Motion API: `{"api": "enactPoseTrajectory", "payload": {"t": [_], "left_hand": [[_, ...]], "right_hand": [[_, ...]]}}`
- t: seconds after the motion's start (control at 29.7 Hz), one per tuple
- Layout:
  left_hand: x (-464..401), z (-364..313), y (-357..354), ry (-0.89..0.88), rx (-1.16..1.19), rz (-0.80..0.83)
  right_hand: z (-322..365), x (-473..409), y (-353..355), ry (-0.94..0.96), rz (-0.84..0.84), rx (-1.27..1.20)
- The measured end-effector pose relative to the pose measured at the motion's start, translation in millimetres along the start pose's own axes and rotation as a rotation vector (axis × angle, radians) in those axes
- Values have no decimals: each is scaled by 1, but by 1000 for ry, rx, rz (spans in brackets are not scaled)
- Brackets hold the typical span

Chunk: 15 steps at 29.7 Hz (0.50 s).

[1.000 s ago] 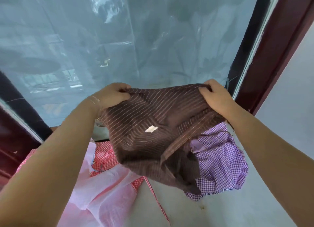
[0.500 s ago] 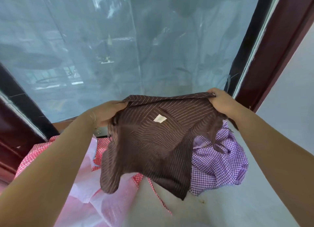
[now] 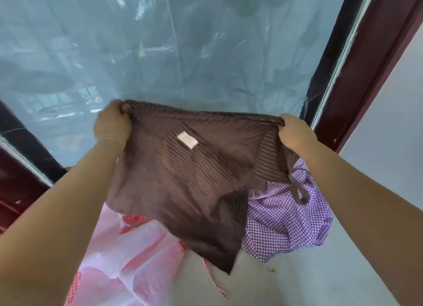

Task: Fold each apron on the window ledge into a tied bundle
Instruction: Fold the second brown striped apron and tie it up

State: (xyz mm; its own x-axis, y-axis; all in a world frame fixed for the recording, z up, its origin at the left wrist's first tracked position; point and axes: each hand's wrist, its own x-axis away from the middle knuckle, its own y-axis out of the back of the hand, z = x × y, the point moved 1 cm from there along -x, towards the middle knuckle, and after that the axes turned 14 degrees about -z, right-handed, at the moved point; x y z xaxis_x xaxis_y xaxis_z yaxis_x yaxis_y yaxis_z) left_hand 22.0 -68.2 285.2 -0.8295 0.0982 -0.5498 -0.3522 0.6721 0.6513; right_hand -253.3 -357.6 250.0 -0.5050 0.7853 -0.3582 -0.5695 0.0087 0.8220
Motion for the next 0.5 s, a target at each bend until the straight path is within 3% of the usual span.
{"api": "enactPoseTrajectory", "payload": {"t": [0.07, 0.1, 0.17, 0.24, 0.3, 0.34, 0.4, 0.5], "left_hand": [[-14, -19, 29, -22, 223, -309], [-16, -31, 42, -79, 364, -384], [-14, -48, 48, -201, 533, -302], [4, -50, 24, -157, 454, 107], [43, -37, -10, -127, 320, 669], [66, -28, -20, -149, 204, 867], [113, -8, -41, -123, 24, 1108], [169, 15, -61, 87, -64, 1364]], "right_hand": [[4, -1, 5, 22, -139, 10], [4, -3, 9, 34, -211, 10], [-5, -8, 12, 36, -325, 15], [-26, -10, 9, 1, -357, 91], [-51, -4, 2, -34, -288, 189], [-63, 1, -3, -41, -228, 239], [-85, 11, -16, -72, -69, 276], [-105, 34, -38, -165, 61, -26]]}}
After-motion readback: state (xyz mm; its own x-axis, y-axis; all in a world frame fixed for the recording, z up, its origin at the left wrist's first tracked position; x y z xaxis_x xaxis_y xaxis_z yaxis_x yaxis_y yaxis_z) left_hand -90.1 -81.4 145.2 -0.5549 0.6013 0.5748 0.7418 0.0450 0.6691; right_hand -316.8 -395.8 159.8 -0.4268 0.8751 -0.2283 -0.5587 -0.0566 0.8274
